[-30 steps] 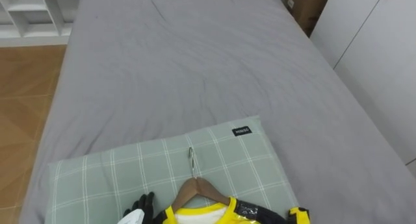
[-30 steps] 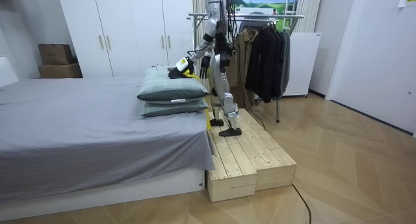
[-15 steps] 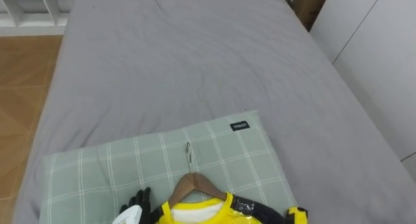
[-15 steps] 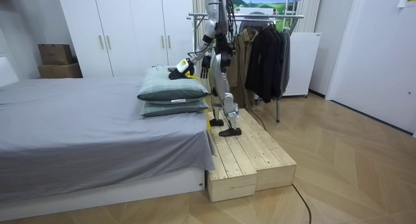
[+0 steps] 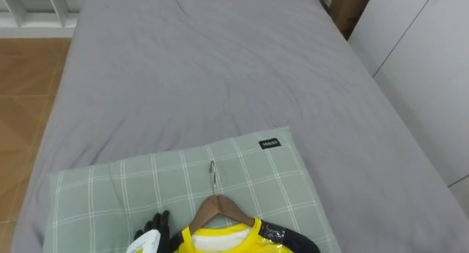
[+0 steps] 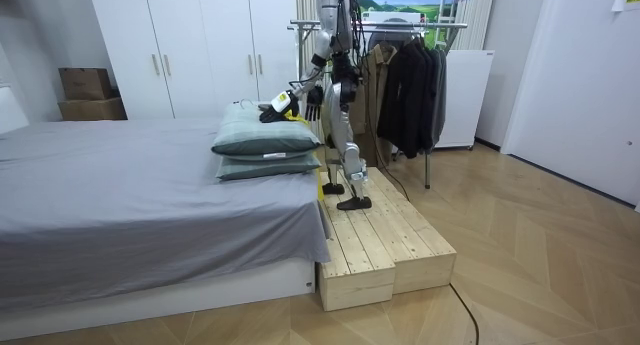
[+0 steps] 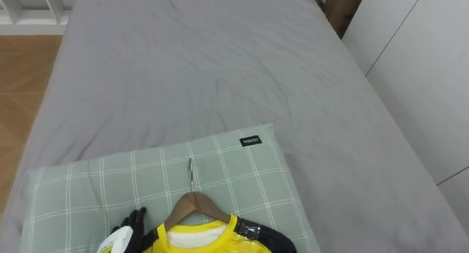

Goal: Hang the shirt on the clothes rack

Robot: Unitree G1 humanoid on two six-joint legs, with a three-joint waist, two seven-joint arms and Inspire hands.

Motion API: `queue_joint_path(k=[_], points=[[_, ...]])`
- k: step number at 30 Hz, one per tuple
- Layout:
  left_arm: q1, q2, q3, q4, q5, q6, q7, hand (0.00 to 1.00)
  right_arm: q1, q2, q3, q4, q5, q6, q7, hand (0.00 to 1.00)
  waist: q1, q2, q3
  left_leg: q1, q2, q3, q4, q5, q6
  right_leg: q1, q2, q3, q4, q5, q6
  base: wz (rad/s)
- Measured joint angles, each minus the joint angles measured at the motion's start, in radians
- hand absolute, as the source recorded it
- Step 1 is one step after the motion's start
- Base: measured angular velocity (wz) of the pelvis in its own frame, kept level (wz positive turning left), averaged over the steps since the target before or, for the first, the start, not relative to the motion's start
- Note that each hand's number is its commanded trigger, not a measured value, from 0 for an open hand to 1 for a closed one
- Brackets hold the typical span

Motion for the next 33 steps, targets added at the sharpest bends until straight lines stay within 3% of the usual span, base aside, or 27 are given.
queue_joint_path(k=[2, 3, 4, 5, 6, 20, 33], points=[[-0.002, -0.001, 0.0, 0.007, 0.0, 0.002, 0.004, 0.0, 0.0, 0.0, 0.0, 0.0, 0.0, 0.0, -0.003, 0.0, 0.0, 0.0, 0.0, 0.0, 0.0, 0.0, 0.0, 0.0, 0.0, 0.0, 0.0, 0.0, 0.0, 0.0, 0.0, 0.0], [-0.005, -0.001, 0.0, 0.016, 0.0, 0.002, 0.01, 0.15, 0.0, 0.0, 0.0, 0.0, 0.0, 0.0, -0.006, 0.0, 0.0, 0.0, 0.0, 0.0, 0.0, 0.0, 0.0, 0.0, 0.0, 0.0, 0.0, 0.0, 0.0, 0.0, 0.0, 0.0], [-0.005, -0.002, 0.0, 0.017, 0.0, 0.002, 0.012, 0.43, 0.0, 0.0, 0.0, 0.001, 0.0, 0.0, -0.007, 0.0, 0.0, 0.0, 0.0, 0.0, 0.0, 0.0, 0.0, 0.0, 0.0, 0.0, 0.0, 0.0, 0.0, 0.0, 0.0, 0.0], [-0.005, -0.003, 0.0, 0.018, 0.0, 0.003, 0.016, 0.55, 0.0, 0.0, 0.0, 0.001, 0.0, 0.0, -0.013, 0.0, 0.0, 0.0, 0.0, 0.0, 0.0, 0.0, 0.0, 0.0, 0.0, 0.0, 0.0, 0.0, 0.0, 0.0, 0.0, 0.0], [-0.005, -0.004, 0.0, 0.018, 0.0, 0.004, 0.019, 0.98, 0.0, 0.0, 0.0, 0.002, 0.0, 0.0, -0.017, 0.0, 0.0, 0.0, 0.0, 0.0, 0.0, 0.0, 0.0, 0.0, 0.0, 0.0, 0.0, 0.0, 0.0, 0.0, 0.0, 0.0], [-0.051, 0.029, 0.009, 0.03, 0.003, 0.023, 0.085, 1.0, 0.0, 0.0, 0.001, 0.014, 0.0, 0.0, -0.035, 0.0, 0.003, 0.002, -0.0009, 0.002, 0.0, 0.002, 0.0, 0.001, 0.0, 0.002, 0.0, 0.001, 0.001, 0.002, -0.001, 0.0], [-0.057, 0.021, 0.012, 0.056, -0.001, 0.034, 0.083, 1.0, 0.0, 0.0, 0.001, 0.015, 0.0, 0.001, -0.035, 0.0, 0.004, 0.001, -0.0004, 0.003, 0.001, 0.008, -0.001, 0.001, 0.0, 0.001, 0.002, 0.004, -0.001, 0.002, -0.001, 0.0]])
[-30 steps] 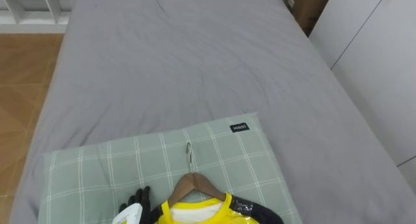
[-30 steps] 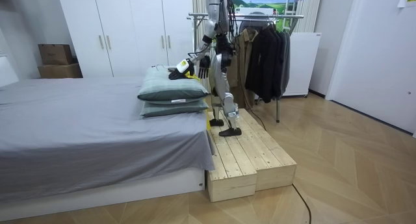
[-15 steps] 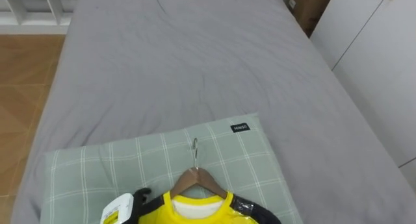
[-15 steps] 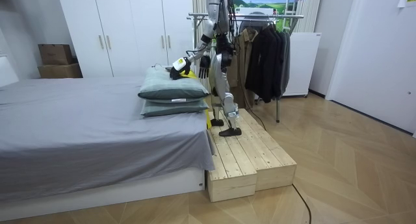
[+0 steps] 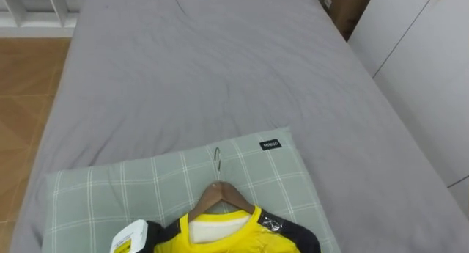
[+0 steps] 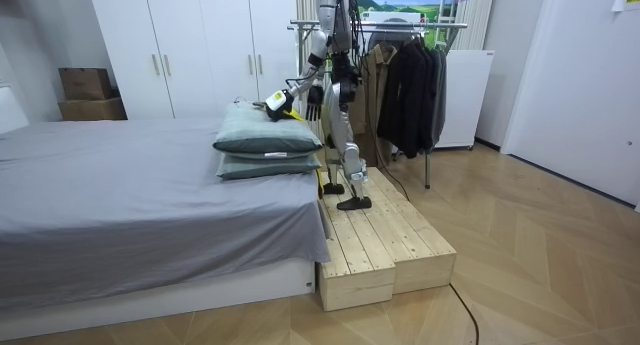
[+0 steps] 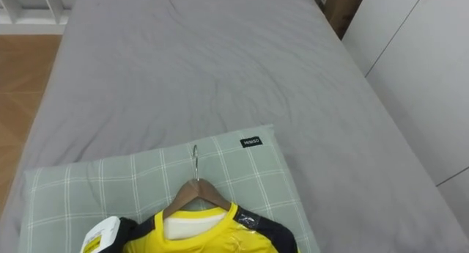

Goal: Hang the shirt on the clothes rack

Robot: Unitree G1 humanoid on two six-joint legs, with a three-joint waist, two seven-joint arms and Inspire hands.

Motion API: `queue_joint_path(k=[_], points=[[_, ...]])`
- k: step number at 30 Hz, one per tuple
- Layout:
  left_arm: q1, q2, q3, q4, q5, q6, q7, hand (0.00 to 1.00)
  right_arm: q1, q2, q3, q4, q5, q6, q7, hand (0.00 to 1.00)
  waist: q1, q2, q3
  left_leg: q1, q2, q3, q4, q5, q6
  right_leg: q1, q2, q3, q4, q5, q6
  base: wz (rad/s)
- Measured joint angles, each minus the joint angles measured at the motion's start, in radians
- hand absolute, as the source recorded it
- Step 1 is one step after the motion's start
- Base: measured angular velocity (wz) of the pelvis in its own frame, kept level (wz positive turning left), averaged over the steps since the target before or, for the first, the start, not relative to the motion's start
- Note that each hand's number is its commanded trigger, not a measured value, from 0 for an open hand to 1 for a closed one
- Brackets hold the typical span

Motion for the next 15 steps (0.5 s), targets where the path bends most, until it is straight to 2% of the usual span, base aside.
queue_joint_path(k=[15], points=[[0.0, 0.0, 0.0, 0.0, 0.0, 0.001, 0.0, 1.0, 0.0, 0.0, 0.001, 0.0, 0.001, 0.0, 0.0, 0.0, -0.001, 0.0, 0.0, 0.0, 0.0, 0.001, -0.001, 0.0, 0.0, 0.0, 0.0, 0.001, 0.0, 0.0, 0.0, 0.0]])
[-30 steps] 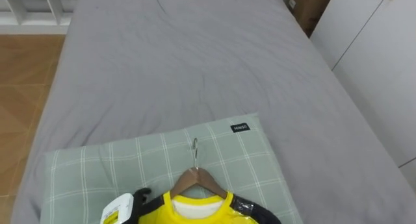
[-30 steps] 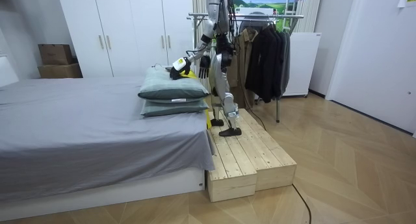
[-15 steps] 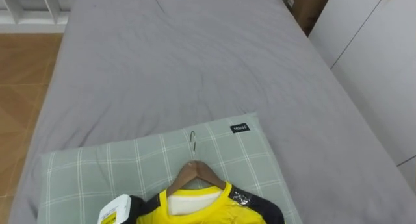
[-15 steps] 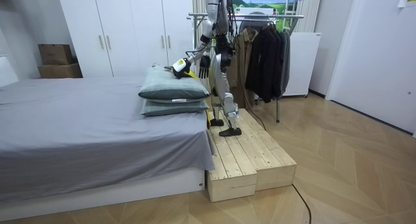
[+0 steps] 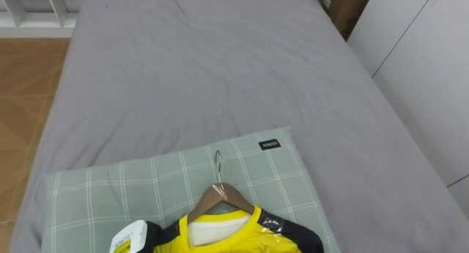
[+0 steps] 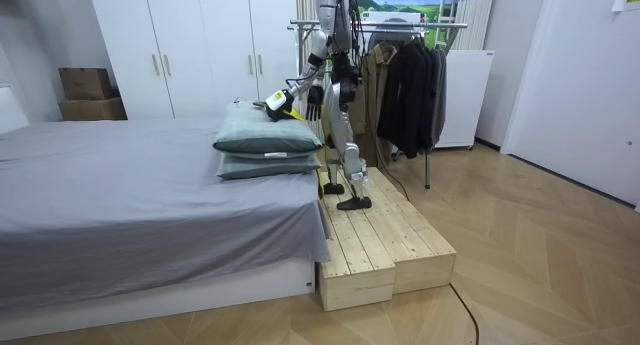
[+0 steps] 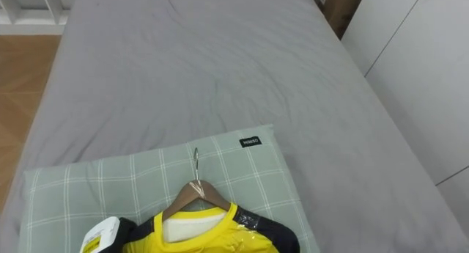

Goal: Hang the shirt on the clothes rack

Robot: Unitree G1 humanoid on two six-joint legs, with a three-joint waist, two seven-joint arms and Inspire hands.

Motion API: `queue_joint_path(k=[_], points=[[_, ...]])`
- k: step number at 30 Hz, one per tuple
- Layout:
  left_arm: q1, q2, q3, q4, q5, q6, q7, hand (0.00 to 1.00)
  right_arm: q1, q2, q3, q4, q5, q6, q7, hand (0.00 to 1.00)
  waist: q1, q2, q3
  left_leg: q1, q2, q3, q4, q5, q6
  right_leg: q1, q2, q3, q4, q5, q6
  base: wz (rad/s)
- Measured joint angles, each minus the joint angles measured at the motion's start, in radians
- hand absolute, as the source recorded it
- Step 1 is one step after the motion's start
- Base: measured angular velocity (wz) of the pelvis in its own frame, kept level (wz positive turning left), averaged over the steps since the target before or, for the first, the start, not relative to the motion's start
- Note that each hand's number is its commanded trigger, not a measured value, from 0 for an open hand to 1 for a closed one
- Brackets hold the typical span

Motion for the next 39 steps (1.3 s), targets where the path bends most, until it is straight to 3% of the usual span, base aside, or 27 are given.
queue_joint_path(k=[8, 16, 18, 21, 25, 29, 31, 39], points=[[0.004, 0.004, 0.0, -0.015, 0.001, 0.0, -0.001, 1.0, 0.001, -0.001, -0.001, -0.001, -0.001, 0.0, -0.003, 0.0, 0.0, 0.003, 0.0003, -0.001, 0.001, 0.0, 0.0, 0.0, 0.0, -0.001, 0.0, 0.0, -0.001, 0.0, 0.0, 0.0], [0.019, 0.016, -0.008, -0.028, -0.009, 0.0, 0.004, 1.0, 0.003, -0.008, -0.012, -0.003, -0.001, -0.004, 0.0, 0.0, -0.007, 0.027, -0.008, 0.009, 0.001, -0.002, 0.002, 0.0, 0.0, 0.01, 0.002, -0.001, -0.001, 0.0, 0.0, 0.0], [0.059, 0.023, 0.002, -0.075, 0.0, -0.001, 0.005, 1.0, 0.018, -0.014, -0.046, -0.003, -0.001, -0.01, 0.0, 0.0, -0.006, 0.041, -0.0127, 0.029, 0.003, -0.003, 0.001, 0.0, 0.0, 0.029, 0.005, -0.001, -0.002, 0.0, 0.0, 0.0], [0.102, 0.033, 0.011, -0.152, 0.002, -0.002, 0.005, 1.0, 0.04, -0.024, -0.081, -0.004, -0.001, -0.026, -0.001, 0.0, -0.007, 0.051, -0.0127, 0.045, 0.003, -0.002, -0.002, 0.0, 0.0, 0.042, 0.005, 0.0, -0.002, 0.0, 0.0, 0.0], [0.123, 0.04, 0.02, -0.198, 0.005, -0.001, 0.01, 1.0, 0.075, -0.037, -0.12, -0.009, -0.004, -0.029, -0.007, 0.0, -0.007, 0.055, -0.0132, 0.066, 0.002, -0.006, -0.012, 0.0, 0.0, 0.059, 0.005, 0.003, -0.002, 0.0, 0.0, 0.01], [0.132, 0.072, 0.034, -0.273, 0.005, -0.002, 0.051, 1.0, 0.136, -0.061, -0.15, -0.029, -0.001, -0.025, -0.033, 0.0, -0.008, 0.066, -0.0177, 0.099, 0.003, -0.009, -0.022, 0.0, -0.001, 0.088, 0.007, 0.003, -0.001, 0.0, -0.001, 0.0], [0.133, 0.074, 0.045, -0.286, 0.005, -0.002, 0.069, 1.0, 0.156, -0.071, -0.164, -0.029, -0.001, -0.025, -0.034, 0.0, -0.009, 0.075, -0.0232, 0.115, 0.002, -0.01, -0.025, 0.0, -0.001, 0.103, 0.007, 0.004, -0.001, -0.001, -0.001, 0.0], [0.191, 0.084, 0.122, -0.471, 0.021, -0.018, 0.112, 1.0, 0.195, -0.078, -0.239, -0.045, -0.003, -0.027, -0.028, 0.0, -0.012, 0.085, -0.0242, 0.157, 0.002, -0.012, -0.021, 0.0, -0.002, 0.144, 0.007, 0.006, 0.001, -0.001, -0.002, 0.0]])
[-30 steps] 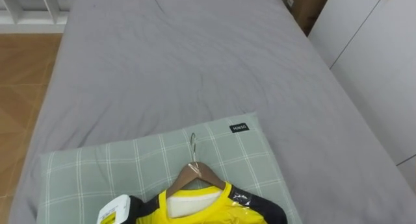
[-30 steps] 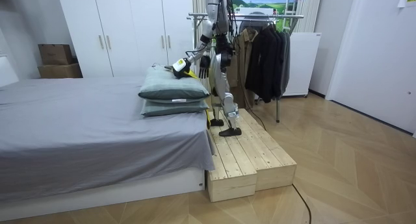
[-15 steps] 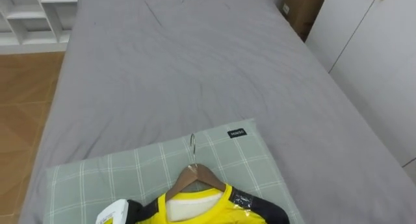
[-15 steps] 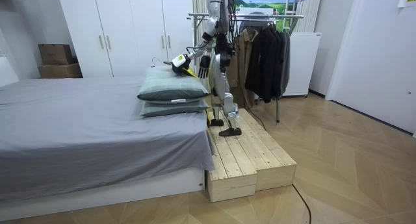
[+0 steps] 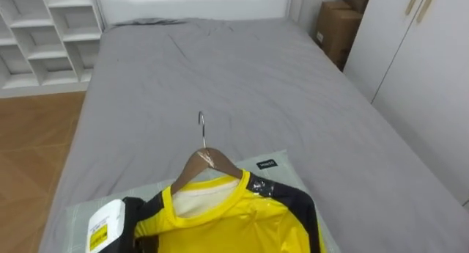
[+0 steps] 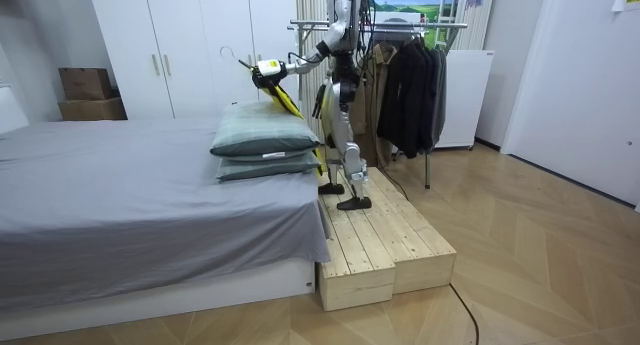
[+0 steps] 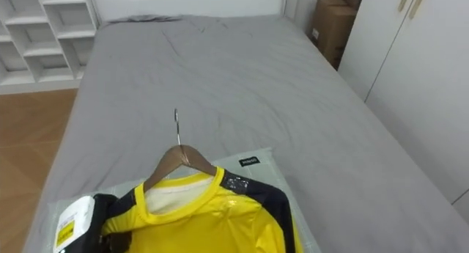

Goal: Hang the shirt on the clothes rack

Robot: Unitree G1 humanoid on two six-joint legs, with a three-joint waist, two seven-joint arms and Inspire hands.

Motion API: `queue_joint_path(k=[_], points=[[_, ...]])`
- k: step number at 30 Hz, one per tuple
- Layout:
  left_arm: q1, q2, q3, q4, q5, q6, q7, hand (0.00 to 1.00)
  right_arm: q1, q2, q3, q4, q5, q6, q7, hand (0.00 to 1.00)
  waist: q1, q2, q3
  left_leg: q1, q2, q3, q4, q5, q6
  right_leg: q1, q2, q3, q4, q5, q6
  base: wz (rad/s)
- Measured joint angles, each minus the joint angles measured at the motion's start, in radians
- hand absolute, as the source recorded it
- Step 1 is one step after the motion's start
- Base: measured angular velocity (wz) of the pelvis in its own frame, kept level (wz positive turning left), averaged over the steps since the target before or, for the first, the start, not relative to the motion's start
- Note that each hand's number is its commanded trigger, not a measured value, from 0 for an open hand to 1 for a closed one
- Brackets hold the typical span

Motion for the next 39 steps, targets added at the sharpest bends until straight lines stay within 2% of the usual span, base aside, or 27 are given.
queue_joint_path(k=[6, 9, 16, 25, 29, 34, 39], points=[[0.003, 0.021, 0.006, -0.06, 0.002, -0.01, 0.021, 1.0, 0.018, -0.007, -0.032, -0.001, 0.002, 0.0, 0.006, 0.0, -0.002, 0.015, 0.0027, 0.029, 0.0, -0.001, -0.013, 0.0, 0.0, 0.028, 0.0, -0.002, -0.003, -0.002, 0.002, 0.0], [0.018, 0.038, 0.006, -0.11, 0.0, -0.027, 0.046, 1.0, 0.023, -0.007, -0.041, 0.0, 0.003, 0.0, -0.003, 0.0, -0.008, 0.023, 0.0003, 0.043, 0.001, -0.001, -0.014, 0.0, 0.0, 0.04, 0.001, -0.007, -0.001, -0.007, 0.001, 0.0], [0.02, 0.058, 0.006, -0.149, 0.001, -0.035, 0.047, 1.0, 0.024, -0.007, -0.042, 0.0, -0.014, -0.006, -0.073, 0.0, -0.015, 0.023, 0.0003, 0.057, 0.0, -0.002, -0.014, 0.0, 0.0, 0.051, 0.0, -0.007, 0.002, -0.01, 0.001, 0.0], [0.02, 0.088, 0.008, -0.262, 0.003, -0.053, 0.061, 1.0, 0.02, -0.014, -0.093, -0.05, -0.208, -0.008, -0.226, 0.0, -0.02, 0.026, 0.001, 0.074, 0.0, 0.0, -0.018, 0.0, 0.0, 0.064, 0.001, -0.005, 0.006, -0.015, 0.005, 0.0], [0.019, 0.103, 0.01, -0.278, 0.001, -0.056, 0.069, 1.0, 0.021, -0.041, -0.129, -0.103, -0.341, -0.008, -0.325, 0.0, -0.023, 0.027, 0.0016, 0.075, 0.0, -0.001, -0.017, 0.0, 0.0, 0.064, 0.001, -0.006, 0.008, -0.015, 0.004, 0.0], [0.019, 0.105, 0.01, -0.284, -0.005, -0.056, 0.068, 1.0, 0.014, -0.065, -0.142, -0.205, -0.467, -0.01, -0.426, 0.0, -0.021, 0.015, 0.0085, 0.073, -0.004, 0.0, -0.015, 0.0, 0.0, 0.042, -0.001, 0.008, 0.052, -0.037, 0.004, -0.01], [0.019, 0.115, 0.01, -0.303, -0.006, -0.057, 0.064, 1.0, -0.009, -0.096, -0.157, -0.351, -0.545, -0.009, -0.522, 0.0, -0.019, 0.008, 0.0075, 0.073, -0.003, 0.001, -0.018, 0.0, 0.0, 0.041, 0.001, 0.005, 0.05, -0.038, 0.004, 0.0]])
